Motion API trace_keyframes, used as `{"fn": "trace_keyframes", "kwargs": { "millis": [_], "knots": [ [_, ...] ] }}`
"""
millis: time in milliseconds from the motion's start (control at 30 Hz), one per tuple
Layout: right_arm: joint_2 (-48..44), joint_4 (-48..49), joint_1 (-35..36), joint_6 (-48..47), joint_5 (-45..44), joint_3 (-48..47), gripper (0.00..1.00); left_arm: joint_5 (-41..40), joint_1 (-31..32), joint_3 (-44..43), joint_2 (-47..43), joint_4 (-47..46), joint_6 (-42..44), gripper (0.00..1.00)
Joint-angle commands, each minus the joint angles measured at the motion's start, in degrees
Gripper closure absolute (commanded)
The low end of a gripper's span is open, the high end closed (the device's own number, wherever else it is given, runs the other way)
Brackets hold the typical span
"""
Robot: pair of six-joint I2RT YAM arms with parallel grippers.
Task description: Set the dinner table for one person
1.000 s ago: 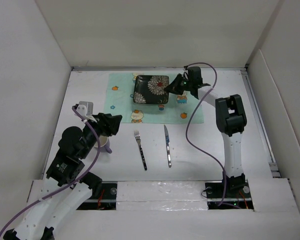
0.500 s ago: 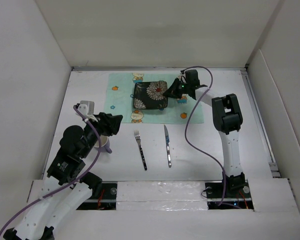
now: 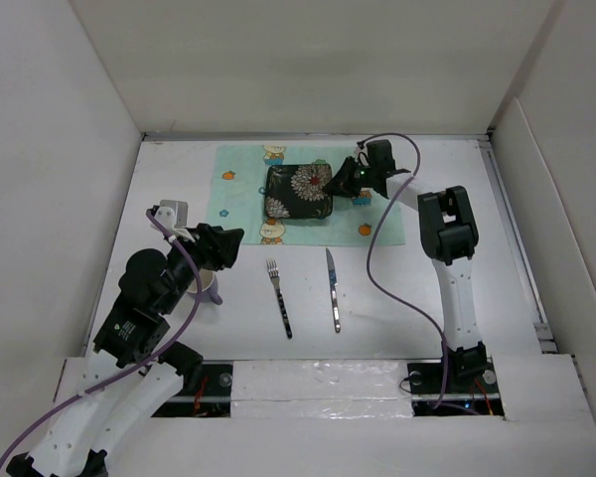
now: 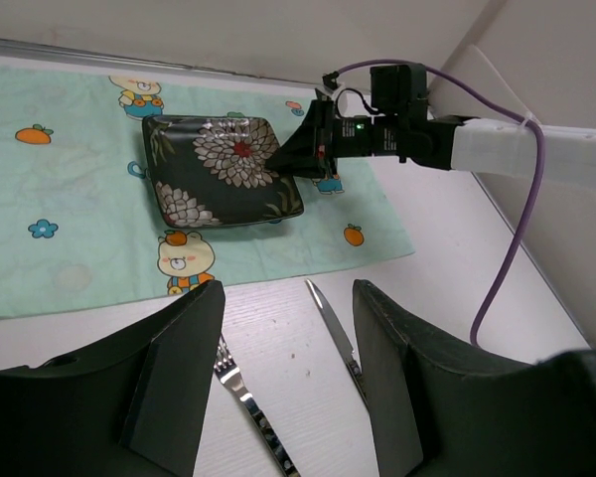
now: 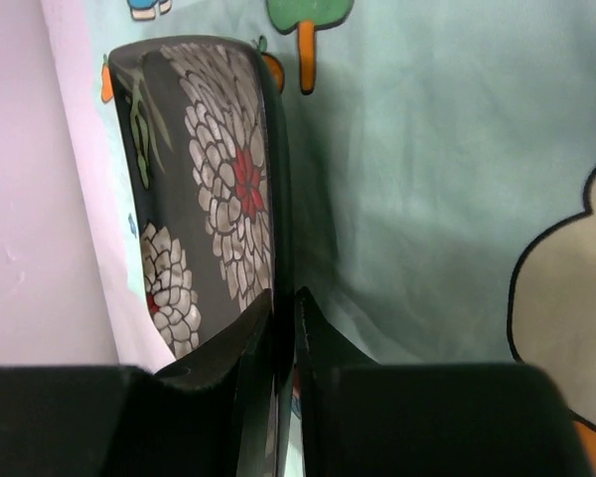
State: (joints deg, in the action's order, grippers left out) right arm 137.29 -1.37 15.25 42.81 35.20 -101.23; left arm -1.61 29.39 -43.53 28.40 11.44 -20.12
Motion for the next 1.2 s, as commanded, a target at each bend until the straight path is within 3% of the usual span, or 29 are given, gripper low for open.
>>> {"fn": "trace_keyframes", "kwargs": {
  "millis": [0, 67, 167, 533, 567, 600, 633, 667, 700, 733, 800, 833, 967, 1000, 1033, 1067, 1100, 1133, 1167],
  "knots": [
    [-1.1, 1.7, -0.5, -0.7, 3.9, -4.7, 0.76, -0.2, -0.3, -0.1, 0.3, -1.6, 0.6, 0.49],
    [-1.0, -0.5, -0.5, -2.1, 3.5, -5.6, 0.63, -0.1, -0.3, -0.1, 0.3, -1.6, 0.7, 0.49],
    [-1.2, -3.3, -1.0, -3.7, 2.3, -6.1, 0.57, -0.1, -0.3, -0.1, 0.4, -1.7, 0.6, 0.49],
    [-8.6, -11.2, -3.5, -10.5, -7.9, -3.6, 0.51, -0.7, -0.3, -0.1, 0.0, -1.6, 0.5, 0.49],
    [-12.6, -10.2, -3.5, -11.2, -9.9, -0.3, 0.55, -1.2, -0.3, -0.2, -0.4, -1.5, 0.3, 0.51],
    [-16.3, -8.0, -3.5, -11.6, -10.5, 3.3, 0.67, -1.7, -0.3, -0.1, -0.9, -1.6, 0.3, 0.55],
    [-16.4, -8.0, -3.5, -11.6, -11.5, 3.3, 0.67, -1.7, -0.3, -0.1, -0.9, -1.6, 0.3, 0.55],
    [-18.4, -7.1, -2.2, -12.3, -12.7, 5.0, 0.85, -2.3, -0.3, -0.1, -1.2, -1.6, 0.3, 0.59],
    [-22.5, -5.8, -1.2, -13.0, -13.7, 6.6, 0.95, -2.9, -0.3, 0.0, -1.8, -1.7, 0.2, 0.69],
    [-24.5, -5.2, 0.1, -14.1, -15.8, 9.6, 0.99, -3.4, -0.3, 0.0, -1.9, -1.7, 0.0, 0.77],
    [-28.4, -3.2, 5.7, -16.5, -17.9, 13.0, 1.00, -6.3, -0.3, -0.2, -3.4, -1.2, -0.5, 0.97],
    [-32.5, -2.1, 7.9, -17.6, -18.5, 15.0, 1.00, -7.5, -0.3, 0.0, -4.2, -1.2, -0.8, 1.00],
    [-42.8, 7.7, 20.7, -20.3, -22.6, 30.2, 1.00, -14.6, -0.3, 0.8, -9.1, -1.2, -2.6, 1.00],
    [-44.4, 11.2, 26.5, -20.5, -23.5, 32.6, 1.00, -16.0, -0.3, 1.0, -10.1, -1.3, -3.3, 0.89],
    [-46.9, 15.6, 32.9, -21.7, -26.7, 37.6, 0.86, -19.3, -0.3, 1.6, -13.2, -1.5, -4.1, 0.72],
    [-46.9, 15.6, 33.0, -21.7, -26.8, 37.7, 0.86, -19.3, -0.3, 1.6, -13.2, -1.6, -4.4, 0.71],
    [-47.0, 16.1, 39.8, -22.4, -28.2, 38.4, 0.76, -19.9, -0.3, 2.0, -14.9, -1.9, -4.7, 0.66],
    [-46.7, 16.5, 43.2, -23.5, -32.5, 38.8, 0.59, -21.0, -0.3, 2.1, -15.5, -2.1, -4.8, 0.61],
    [-46.2, 16.9, 46.2, -24.3, -34.7, 38.9, 0.52, -21.2, -0.3, 2.2, -16.2, -2.3, -4.9, 0.55]
  ]
}}
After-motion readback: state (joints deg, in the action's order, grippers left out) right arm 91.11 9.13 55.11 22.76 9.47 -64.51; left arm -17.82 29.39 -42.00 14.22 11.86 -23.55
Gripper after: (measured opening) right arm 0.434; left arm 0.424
